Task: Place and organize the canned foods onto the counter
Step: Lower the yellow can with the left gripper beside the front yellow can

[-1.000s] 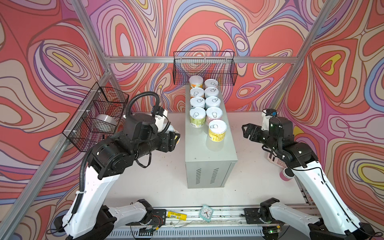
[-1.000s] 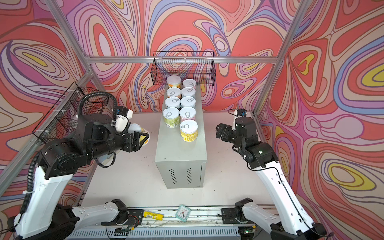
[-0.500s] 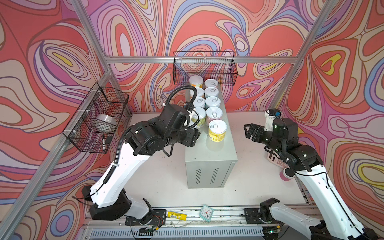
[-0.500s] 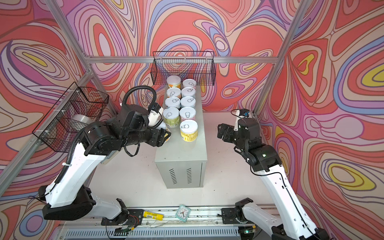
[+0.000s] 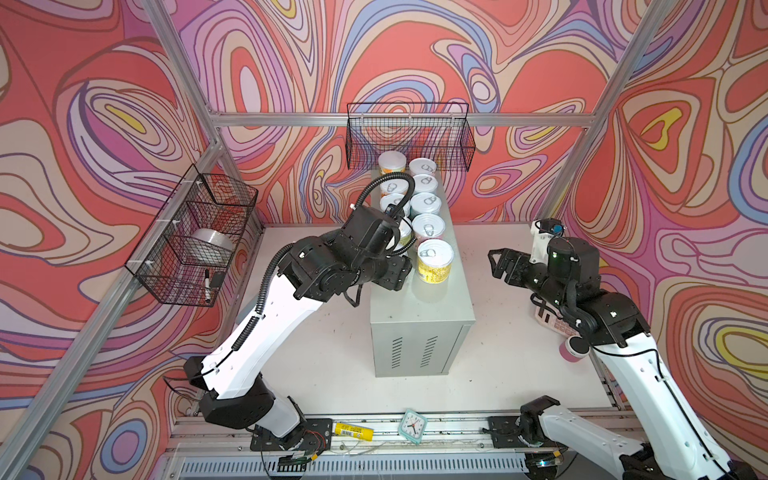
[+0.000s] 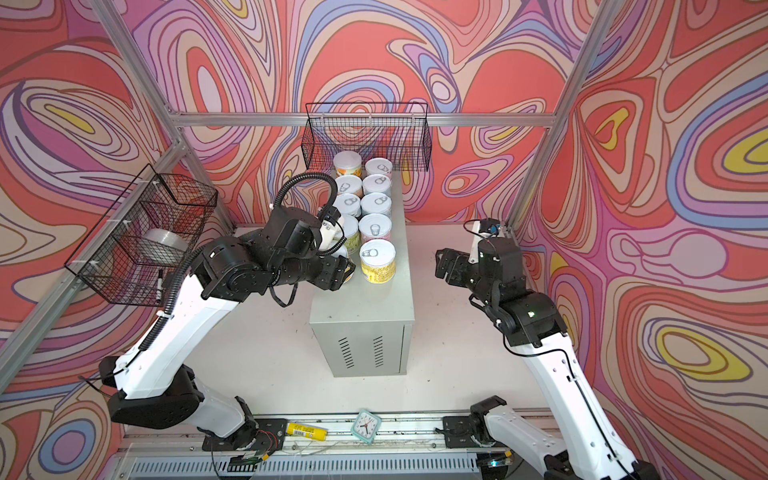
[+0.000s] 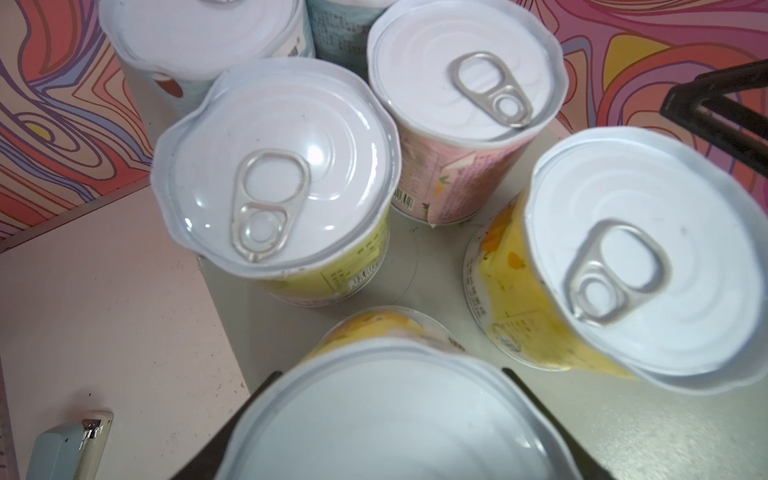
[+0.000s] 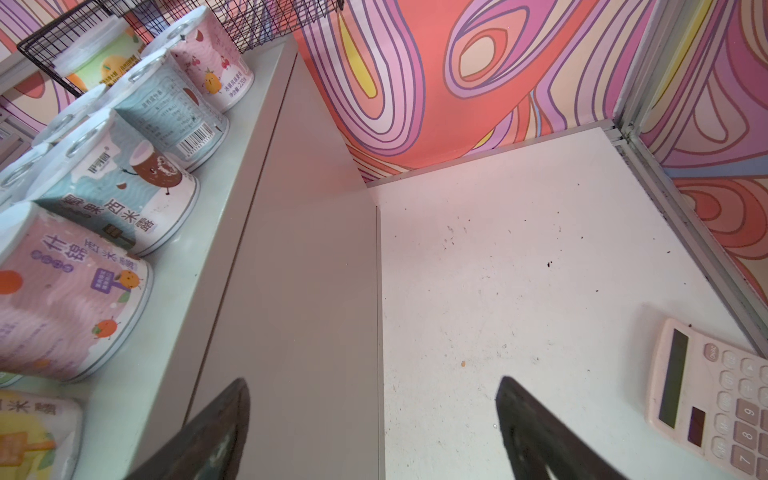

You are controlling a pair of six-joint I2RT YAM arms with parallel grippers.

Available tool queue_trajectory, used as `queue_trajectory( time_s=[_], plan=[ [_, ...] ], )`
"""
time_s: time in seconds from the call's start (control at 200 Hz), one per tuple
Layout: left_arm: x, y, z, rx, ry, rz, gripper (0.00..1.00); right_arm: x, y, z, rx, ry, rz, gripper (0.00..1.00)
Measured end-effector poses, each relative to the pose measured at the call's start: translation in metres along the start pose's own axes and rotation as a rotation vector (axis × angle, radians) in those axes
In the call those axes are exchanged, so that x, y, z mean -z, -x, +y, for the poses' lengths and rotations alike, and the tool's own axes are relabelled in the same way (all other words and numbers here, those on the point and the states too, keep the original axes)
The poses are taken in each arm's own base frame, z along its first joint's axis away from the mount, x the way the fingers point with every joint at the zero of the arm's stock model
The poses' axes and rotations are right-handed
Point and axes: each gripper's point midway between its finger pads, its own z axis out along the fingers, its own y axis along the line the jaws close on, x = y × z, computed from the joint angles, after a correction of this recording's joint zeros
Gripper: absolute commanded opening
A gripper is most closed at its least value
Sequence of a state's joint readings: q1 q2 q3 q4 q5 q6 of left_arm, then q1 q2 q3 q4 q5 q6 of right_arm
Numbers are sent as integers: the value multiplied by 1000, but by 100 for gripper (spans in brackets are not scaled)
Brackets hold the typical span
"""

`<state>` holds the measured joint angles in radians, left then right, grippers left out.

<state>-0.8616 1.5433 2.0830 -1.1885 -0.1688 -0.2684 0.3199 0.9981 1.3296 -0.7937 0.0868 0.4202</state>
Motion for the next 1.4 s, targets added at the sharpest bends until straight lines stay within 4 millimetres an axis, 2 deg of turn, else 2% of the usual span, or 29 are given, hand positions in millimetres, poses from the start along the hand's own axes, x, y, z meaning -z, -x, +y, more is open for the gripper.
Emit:
queue_trajectory(
  time_s=[0.03, 0.065, 0.245, 0.566, 0.706, 0.921, 1.082, 1.242, 1.397],
  plan=[
    [-1, 1, -1, 0, 0, -2, 72, 0, 0, 1, 0, 4, 2, 96],
    [-1, 2, -1, 1, -1, -5, 82, 0, -1, 2, 0, 9, 5, 96],
    [-4, 7, 0, 0, 13, -23, 94, -1, -5, 6, -2, 40, 23, 98],
    [0, 11, 2, 1, 17, -48, 93, 0, -9, 14, -1, 86, 48, 97],
    [15, 16, 2, 4, -2, -85, 90, 0, -10, 17, 1, 103, 54, 94],
    [43, 13, -11, -16, -108, -139, 88, 8, -3, 27, 1, 150, 47, 90],
    [51, 2, -12, -17, -136, -160, 81, 19, 4, 43, 5, 231, 40, 83],
    [51, -19, -5, -13, -126, -151, 76, 23, 0, 60, 4, 325, 76, 80],
    [45, -28, 2, -6, -94, -149, 68, 28, -2, 74, -3, 407, 102, 71]
  ],
)
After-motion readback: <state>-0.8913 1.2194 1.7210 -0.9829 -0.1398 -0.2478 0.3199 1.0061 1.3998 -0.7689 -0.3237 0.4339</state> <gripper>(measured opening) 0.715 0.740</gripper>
